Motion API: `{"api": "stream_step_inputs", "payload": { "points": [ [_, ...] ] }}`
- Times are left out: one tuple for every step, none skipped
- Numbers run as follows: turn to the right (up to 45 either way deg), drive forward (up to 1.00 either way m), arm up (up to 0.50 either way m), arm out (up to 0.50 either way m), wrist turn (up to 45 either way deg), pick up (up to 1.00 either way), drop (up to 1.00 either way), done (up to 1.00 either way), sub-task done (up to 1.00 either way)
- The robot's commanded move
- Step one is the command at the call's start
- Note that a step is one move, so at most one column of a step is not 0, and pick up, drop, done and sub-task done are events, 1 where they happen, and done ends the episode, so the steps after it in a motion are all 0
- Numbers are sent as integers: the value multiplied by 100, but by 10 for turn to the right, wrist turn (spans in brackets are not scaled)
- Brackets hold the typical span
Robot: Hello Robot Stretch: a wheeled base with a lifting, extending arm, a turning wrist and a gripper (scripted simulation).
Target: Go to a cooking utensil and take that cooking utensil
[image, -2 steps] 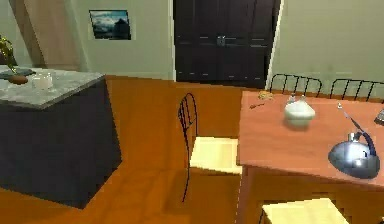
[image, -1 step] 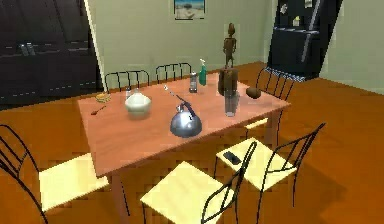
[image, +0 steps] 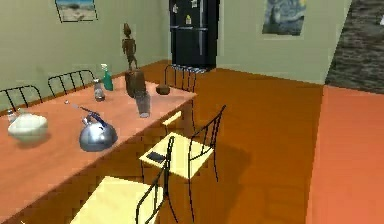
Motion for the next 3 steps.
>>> {"api": "stream_step_inputs", "payload": {
  "points": [
    [0,45,0,0,0,0,0,0,0],
    [-450,0,0,0,0,0,0,0,0],
    [-450,0,0,0,0,0,0,0,0]
  ]
}}
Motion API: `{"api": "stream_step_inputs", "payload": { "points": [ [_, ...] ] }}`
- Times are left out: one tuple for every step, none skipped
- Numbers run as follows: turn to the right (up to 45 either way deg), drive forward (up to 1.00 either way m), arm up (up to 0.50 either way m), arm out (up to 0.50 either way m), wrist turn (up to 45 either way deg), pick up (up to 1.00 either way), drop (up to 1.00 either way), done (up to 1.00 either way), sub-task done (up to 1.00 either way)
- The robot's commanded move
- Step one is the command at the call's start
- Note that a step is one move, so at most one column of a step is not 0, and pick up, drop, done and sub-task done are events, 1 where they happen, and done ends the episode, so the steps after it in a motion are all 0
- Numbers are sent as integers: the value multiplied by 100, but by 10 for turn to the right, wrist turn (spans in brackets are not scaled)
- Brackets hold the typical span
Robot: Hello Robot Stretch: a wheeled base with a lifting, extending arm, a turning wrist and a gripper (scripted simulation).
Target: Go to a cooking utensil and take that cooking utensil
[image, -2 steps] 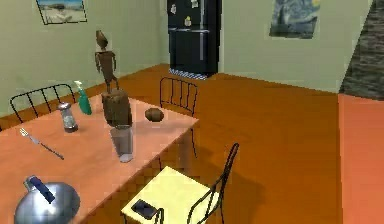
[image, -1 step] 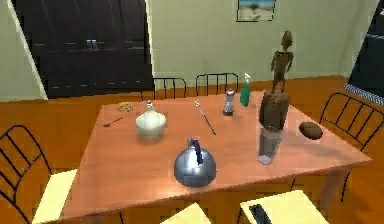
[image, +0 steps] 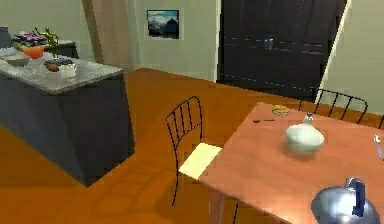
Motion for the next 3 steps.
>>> {"api": "stream_step_inputs", "payload": {
  "points": [
    [-390,0,0,0,0,0,0,0,0],
    [0,0,50,0,0,0,0,0,0],
    [0,0,34,0,0,0,0,0,0]
  ]
}}
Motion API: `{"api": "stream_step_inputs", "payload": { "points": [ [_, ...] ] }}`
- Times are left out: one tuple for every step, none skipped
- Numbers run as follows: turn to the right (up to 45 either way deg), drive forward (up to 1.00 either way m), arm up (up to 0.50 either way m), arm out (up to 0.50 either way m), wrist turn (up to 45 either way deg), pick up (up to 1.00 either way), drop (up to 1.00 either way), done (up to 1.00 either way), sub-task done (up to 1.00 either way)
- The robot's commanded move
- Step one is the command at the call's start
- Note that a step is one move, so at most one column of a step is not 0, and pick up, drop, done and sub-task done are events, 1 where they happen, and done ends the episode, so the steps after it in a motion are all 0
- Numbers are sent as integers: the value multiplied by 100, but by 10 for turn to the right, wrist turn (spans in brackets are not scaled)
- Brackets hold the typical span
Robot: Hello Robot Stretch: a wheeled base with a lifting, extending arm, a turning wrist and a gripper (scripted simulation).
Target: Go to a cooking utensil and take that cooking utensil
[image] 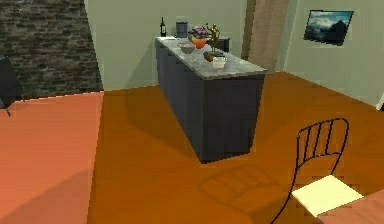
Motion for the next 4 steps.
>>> {"api": "stream_step_inputs", "payload": {
  "points": [
    [0,0,0,34,0,0,0,0,0],
    [0,0,0,0,450,0,0,0,0],
    [0,0,0,0,450,0,0,0,0],
    [0,0,0,0,450,0,0,0,0]
  ]
}}
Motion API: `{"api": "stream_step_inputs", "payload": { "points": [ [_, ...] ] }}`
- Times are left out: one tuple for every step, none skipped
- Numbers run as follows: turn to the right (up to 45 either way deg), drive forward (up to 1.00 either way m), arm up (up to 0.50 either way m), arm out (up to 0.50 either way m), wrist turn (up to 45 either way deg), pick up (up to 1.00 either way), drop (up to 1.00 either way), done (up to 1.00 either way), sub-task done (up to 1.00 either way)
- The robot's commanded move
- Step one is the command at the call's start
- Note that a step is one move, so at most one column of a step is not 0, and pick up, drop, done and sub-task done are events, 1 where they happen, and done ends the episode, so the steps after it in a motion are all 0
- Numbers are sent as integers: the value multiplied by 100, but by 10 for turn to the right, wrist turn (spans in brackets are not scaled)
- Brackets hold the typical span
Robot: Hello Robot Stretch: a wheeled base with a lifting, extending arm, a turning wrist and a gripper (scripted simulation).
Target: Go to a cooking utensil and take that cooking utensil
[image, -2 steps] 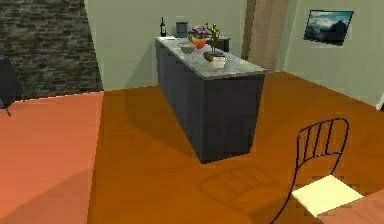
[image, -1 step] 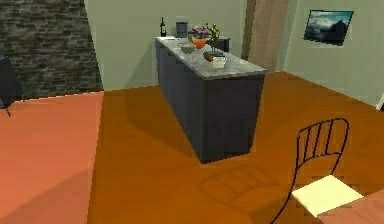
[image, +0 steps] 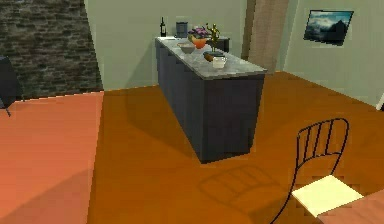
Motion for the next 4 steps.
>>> {"api": "stream_step_inputs", "payload": {
  "points": [
    [0,0,0,0,150,0,0,0,0],
    [0,0,-30,0,0,0,0,0,0],
    [0,0,0,0,0,100,0,0,0],
    [0,0,10,0,0,0,0,0,0]
  ]
}}
